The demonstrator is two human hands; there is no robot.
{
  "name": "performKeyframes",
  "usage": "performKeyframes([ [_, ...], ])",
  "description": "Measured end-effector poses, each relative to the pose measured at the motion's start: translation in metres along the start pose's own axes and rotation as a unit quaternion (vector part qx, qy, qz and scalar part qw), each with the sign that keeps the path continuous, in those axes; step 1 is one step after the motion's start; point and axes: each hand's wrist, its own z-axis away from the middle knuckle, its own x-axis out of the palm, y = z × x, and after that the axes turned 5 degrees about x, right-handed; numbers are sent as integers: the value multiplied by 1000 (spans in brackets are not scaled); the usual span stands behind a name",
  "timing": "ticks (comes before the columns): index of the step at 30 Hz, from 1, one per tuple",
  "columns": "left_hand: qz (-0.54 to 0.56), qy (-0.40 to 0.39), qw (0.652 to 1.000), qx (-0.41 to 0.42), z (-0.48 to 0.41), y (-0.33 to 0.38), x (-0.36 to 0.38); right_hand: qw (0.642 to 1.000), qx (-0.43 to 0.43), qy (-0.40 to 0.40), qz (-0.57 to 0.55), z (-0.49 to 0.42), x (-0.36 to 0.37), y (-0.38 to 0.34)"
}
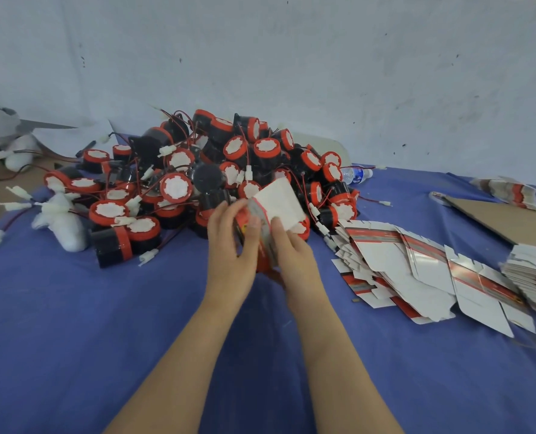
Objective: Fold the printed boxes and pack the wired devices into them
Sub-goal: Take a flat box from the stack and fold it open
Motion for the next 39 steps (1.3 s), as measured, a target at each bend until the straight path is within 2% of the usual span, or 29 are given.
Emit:
performKeyframes([
  [3, -118, -1, 992, 35, 0, -9, -1, 971, -152, 125, 133, -2, -6, 2],
  [6, -107, 1, 994, -24, 3, -9, 2, 961, -201, 152, 112, -2, -8, 3],
  [8, -74, 47, 994, -68, 2, -5, 2, 979, -146, 141, 35, -1, -5, 1],
  [10, 4, 89, 987, -137, -3, -2, 1, 989, -58, 123, -57, 0, -2, -1],
  [12, 137, 97, 963, -213, -7, -1, -1, 977, -6, 100, -186, -2, -5, -3],
  [14, 210, 71, 945, -241, -10, -2, -3, 953, 0, 62, -298, -5, -9, -2],
  [16, 230, 36, 944, -234, -10, -2, -4, 949, 20, 42, -312, -8, -14, -1],
  [19, 242, -9, 943, -228, -9, -5, -5, 952, 99, -5, -290, -7, -13, -1],
  [21, 219, -43, 949, -222, -9, -5, -4, 966, 76, -27, -245, -7, -11, 0],
  [22, 212, -46, 951, -220, -10, -5, -4, 979, 43, -14, -200, -5, -10, 0],
  [24, 225, 5, 947, -227, -14, -2, -10, 995, -48, 77, -48, -5, -9, 1],
  [26, 213, 109, 944, -225, -21, -4, -20, 964, -152, 182, 118, -9, -13, 2],
  [28, 161, 187, 944, -219, -24, -10, -28, 926, -195, 206, 247, -20, -17, 1],
  [30, 116, 211, 949, -204, -24, -14, -28, 898, -180, 159, 368, -32, -17, -1],
  [33, 99, 209, 956, -183, -21, -11, -23, 878, -95, 92, 460, -42, -12, 1],
  [35, 101, 209, 955, -183, -20, -11, -22, 863, -76, 111, 486, -44, -9, 6],
  [37, 104, 205, 956, -183, -18, -11, -19, 847, -94, 162, 498, -44, -7, 7],
  [39, 85, 196, 960, -181, -17, -11, -16, 840, -96, 171, 507, -43, -8, 4],
])
